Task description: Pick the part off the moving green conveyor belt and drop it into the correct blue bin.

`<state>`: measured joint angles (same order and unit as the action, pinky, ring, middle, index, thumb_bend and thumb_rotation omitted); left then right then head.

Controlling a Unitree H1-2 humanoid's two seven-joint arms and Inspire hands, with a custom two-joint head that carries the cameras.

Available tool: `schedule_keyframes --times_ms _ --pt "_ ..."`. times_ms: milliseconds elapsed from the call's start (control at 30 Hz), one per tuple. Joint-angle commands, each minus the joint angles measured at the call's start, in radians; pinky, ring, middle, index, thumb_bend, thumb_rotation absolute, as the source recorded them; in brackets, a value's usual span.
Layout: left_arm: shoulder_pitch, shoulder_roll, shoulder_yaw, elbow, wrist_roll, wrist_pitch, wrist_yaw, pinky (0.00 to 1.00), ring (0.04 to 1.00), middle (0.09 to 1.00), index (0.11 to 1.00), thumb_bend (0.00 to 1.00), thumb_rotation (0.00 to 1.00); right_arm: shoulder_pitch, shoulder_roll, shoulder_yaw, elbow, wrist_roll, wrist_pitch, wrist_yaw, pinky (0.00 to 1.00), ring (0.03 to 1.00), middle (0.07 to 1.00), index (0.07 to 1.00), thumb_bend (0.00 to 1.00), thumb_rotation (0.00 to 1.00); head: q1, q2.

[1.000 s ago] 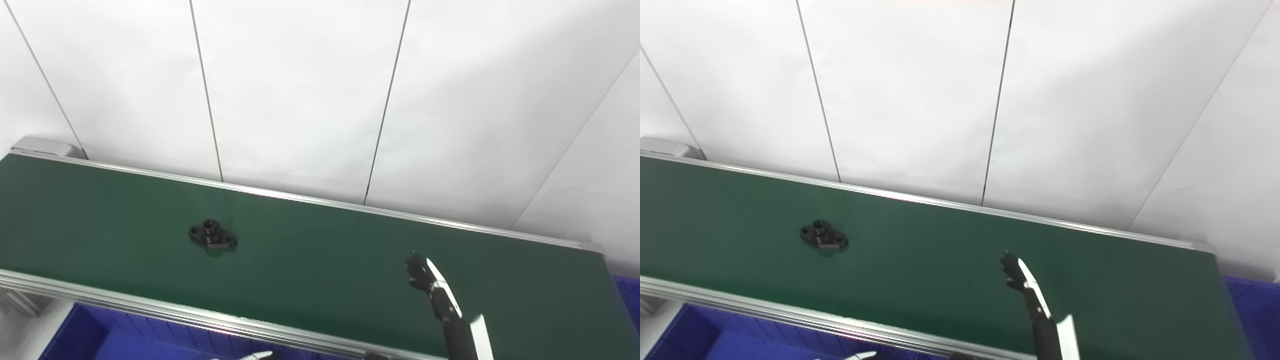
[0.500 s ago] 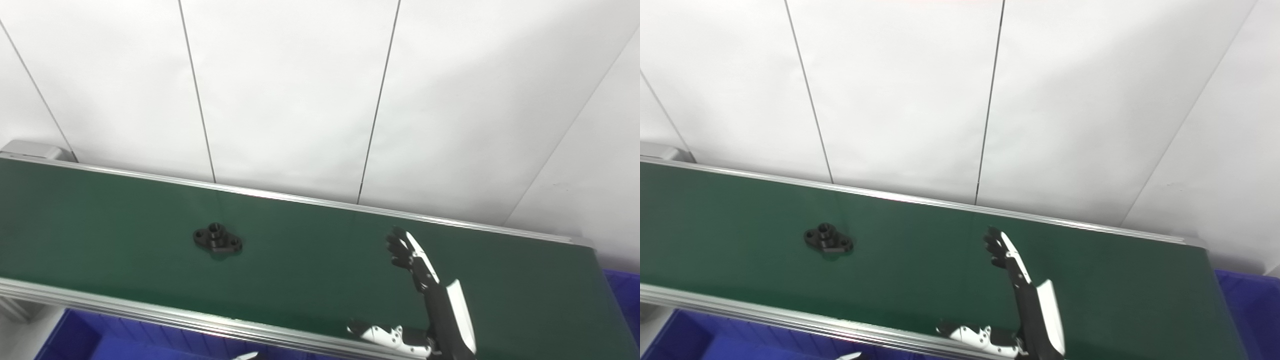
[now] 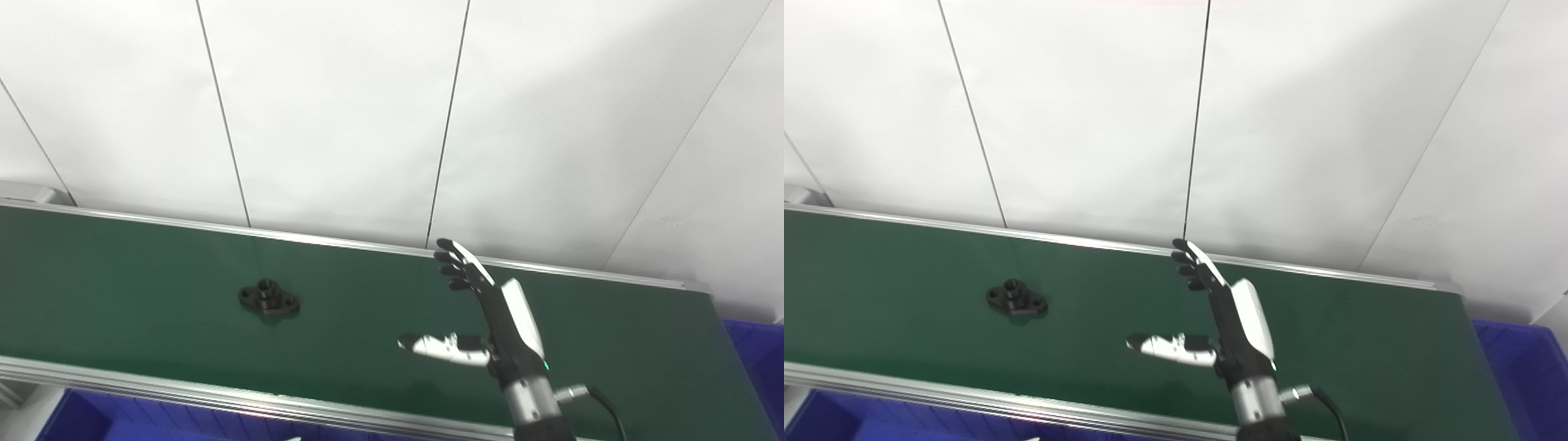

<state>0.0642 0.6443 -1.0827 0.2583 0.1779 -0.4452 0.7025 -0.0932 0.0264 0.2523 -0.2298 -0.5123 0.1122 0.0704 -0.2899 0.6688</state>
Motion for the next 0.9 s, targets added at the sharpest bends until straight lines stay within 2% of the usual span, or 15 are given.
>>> schedule_keyframes --times_ms 0,200,333,533,600,767,867 --pt "-0.006 0.027 0.010 -0.020 -0.004 -0.025 0.000 0.76 0.815 0.851 0.871 0.90 0.64 -0.069 0.020 0.010 0.005 -0.024 0.028 -0.001 0.71 0.801 0.849 0.899 0.80 0.33 0.000 -0.001" --pt "-0.005 0.025 0.016 -0.021 0.004 -0.025 0.001 0.76 0.816 0.851 0.870 0.90 0.65 -0.154 0.022 0.034 0.086 -0.032 0.043 0.009 0.72 0.808 0.844 0.896 0.81 0.31 -0.004 0.001" --pt "-0.004 0.017 0.020 -0.013 0.003 -0.025 0.005 0.75 0.811 0.846 0.866 0.90 0.65 -0.200 0.023 0.060 0.124 -0.061 0.079 0.023 0.72 0.813 0.848 0.907 0.80 0.32 -0.022 -0.004" --pt "-0.004 0.011 0.018 -0.002 0.001 -0.025 0.014 0.76 0.812 0.847 0.863 0.91 0.64 -0.255 0.025 0.091 0.195 -0.096 0.093 0.023 0.69 0.785 0.835 0.904 0.80 0.33 -0.038 -0.010" --pt "-0.003 0.007 0.018 0.000 -0.002 -0.025 0.019 0.75 0.807 0.841 0.858 0.91 0.64 -0.272 0.020 0.109 0.201 -0.111 0.103 0.040 0.67 0.779 0.836 0.906 0.80 0.34 -0.037 -0.009" --pt "-0.007 0.002 0.003 0.008 0.009 -0.025 0.044 0.74 0.795 0.831 0.852 0.89 0.64 -0.309 0.015 0.156 0.197 -0.162 0.179 0.108 0.64 0.771 0.844 0.904 0.80 0.38 -0.010 -0.022" --pt "-0.012 0.004 -0.008 0.007 0.018 -0.025 0.054 0.74 0.796 0.833 0.851 0.90 0.64 -0.328 0.017 0.166 0.215 -0.153 0.197 0.134 0.67 0.783 0.851 0.904 0.80 0.38 0.012 -0.020"
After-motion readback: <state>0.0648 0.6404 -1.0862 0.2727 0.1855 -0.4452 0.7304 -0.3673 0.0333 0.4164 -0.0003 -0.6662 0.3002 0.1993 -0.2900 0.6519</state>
